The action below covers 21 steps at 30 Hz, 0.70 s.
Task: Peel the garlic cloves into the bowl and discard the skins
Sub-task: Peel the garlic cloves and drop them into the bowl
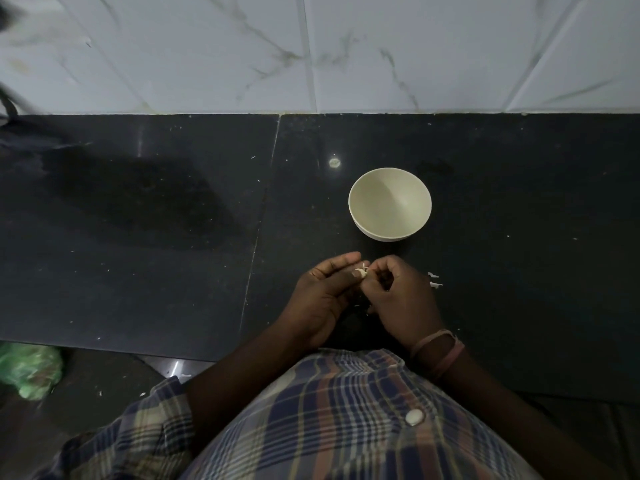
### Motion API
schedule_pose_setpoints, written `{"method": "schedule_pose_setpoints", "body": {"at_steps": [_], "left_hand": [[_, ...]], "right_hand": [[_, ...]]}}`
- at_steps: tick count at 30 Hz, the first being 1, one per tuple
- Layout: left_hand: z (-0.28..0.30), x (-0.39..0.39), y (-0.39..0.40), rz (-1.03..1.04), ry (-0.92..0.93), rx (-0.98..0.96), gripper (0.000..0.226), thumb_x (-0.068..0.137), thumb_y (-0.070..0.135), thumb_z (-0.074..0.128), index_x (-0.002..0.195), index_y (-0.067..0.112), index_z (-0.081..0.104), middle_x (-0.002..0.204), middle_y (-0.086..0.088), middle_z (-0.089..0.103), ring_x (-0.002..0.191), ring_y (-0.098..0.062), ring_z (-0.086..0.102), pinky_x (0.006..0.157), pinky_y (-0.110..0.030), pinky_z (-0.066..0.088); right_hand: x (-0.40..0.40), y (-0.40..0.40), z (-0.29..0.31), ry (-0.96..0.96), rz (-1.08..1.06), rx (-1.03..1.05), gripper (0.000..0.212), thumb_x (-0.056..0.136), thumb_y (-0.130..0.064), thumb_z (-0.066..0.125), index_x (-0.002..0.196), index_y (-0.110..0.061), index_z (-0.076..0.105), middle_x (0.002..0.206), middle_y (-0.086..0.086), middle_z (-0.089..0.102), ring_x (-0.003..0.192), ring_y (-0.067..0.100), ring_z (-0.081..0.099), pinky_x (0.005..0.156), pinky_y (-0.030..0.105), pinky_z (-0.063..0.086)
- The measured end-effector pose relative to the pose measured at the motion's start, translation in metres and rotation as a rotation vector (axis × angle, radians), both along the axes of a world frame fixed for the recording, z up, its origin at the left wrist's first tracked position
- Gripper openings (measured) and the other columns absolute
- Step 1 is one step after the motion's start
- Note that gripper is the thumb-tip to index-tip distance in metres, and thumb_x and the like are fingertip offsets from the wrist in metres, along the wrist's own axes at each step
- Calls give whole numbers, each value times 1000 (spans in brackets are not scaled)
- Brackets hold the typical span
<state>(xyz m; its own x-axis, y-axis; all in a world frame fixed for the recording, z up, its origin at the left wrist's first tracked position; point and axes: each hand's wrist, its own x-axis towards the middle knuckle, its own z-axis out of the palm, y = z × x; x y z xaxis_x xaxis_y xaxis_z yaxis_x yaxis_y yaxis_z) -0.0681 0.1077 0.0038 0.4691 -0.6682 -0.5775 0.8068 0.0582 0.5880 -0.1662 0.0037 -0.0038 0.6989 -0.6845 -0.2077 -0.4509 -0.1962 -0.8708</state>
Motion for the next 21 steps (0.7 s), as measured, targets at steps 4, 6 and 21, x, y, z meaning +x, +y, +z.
{"method": "schedule_pose_setpoints", "body": {"at_steps": [4, 6, 21], "left_hand": [[-1, 0, 1, -16, -22, 16, 32, 79, 4, 72, 111, 4, 69, 106, -17, 73, 96, -25, 73, 80, -31, 60], [-2, 1, 2, -13, -29, 26, 31, 78, 3, 72, 109, 5, 68, 104, -16, 72, 95, -25, 72, 79, -32, 60], [0, -4, 6, 23, 6, -24, 36, 87, -7, 62, 120, 5, 62, 115, -16, 73, 98, -22, 73, 72, -26, 59]], "right_hand": [[0, 3, 1, -20, 33, -41, 10, 88, -25, 70, 83, -22, 61, 76, -4, 64, 69, 13, 62, 65, 37, 54], [0, 4, 1, -28, 36, -49, 11, 89, -25, 71, 84, -21, 61, 77, -5, 63, 69, 12, 61, 64, 33, 52], [-1, 1, -4, -61, -127, 14, 3, 89, -26, 62, 87, -25, 59, 83, -1, 68, 72, 23, 68, 72, 48, 57]]}}
